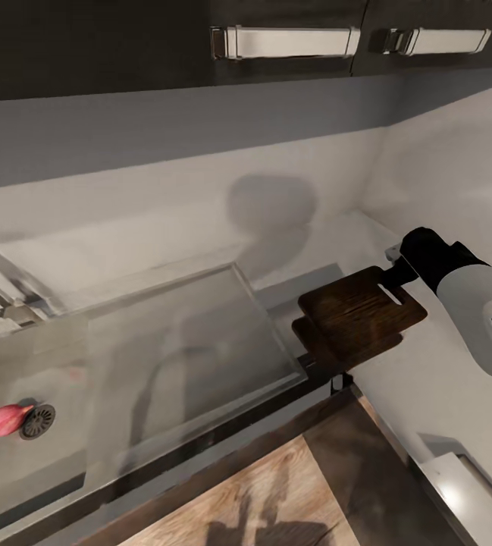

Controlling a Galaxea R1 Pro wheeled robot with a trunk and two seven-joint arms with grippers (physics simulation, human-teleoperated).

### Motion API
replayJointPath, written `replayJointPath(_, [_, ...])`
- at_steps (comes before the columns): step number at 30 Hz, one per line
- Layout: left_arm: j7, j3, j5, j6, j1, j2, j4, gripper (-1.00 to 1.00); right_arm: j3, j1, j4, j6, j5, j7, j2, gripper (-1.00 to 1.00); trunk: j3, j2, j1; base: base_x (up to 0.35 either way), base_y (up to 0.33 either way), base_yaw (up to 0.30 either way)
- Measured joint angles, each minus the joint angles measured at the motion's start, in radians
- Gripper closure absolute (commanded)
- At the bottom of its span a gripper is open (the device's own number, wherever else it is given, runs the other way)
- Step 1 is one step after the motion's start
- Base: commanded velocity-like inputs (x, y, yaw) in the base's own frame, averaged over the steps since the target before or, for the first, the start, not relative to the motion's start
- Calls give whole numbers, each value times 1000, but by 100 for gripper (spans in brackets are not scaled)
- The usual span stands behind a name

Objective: In the kitchen, take the Vidalia onion out of the sink, dice it on the chopping board with the paring knife, put the diced onion into the bowl on the countertop, then place both the paring knife and the chopping board into the sink.

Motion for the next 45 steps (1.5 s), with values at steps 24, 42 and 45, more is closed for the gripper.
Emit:
replayJointPath(24, [1,1,0,-1,0,0,6,-100,2,0,0,0,0,0,2,100,38,0,0,-195,205,0])
replayJointPath(42, [1,1,0,-1,0,0,6,-100,2,0,0,0,0,0,4,100,66,0,0,-193,232,0])
replayJointPath(45, [1,1,0,-1,0,0,6,-100,2,0,0,0,0,0,4,100,69,0,0,-37,291,0])
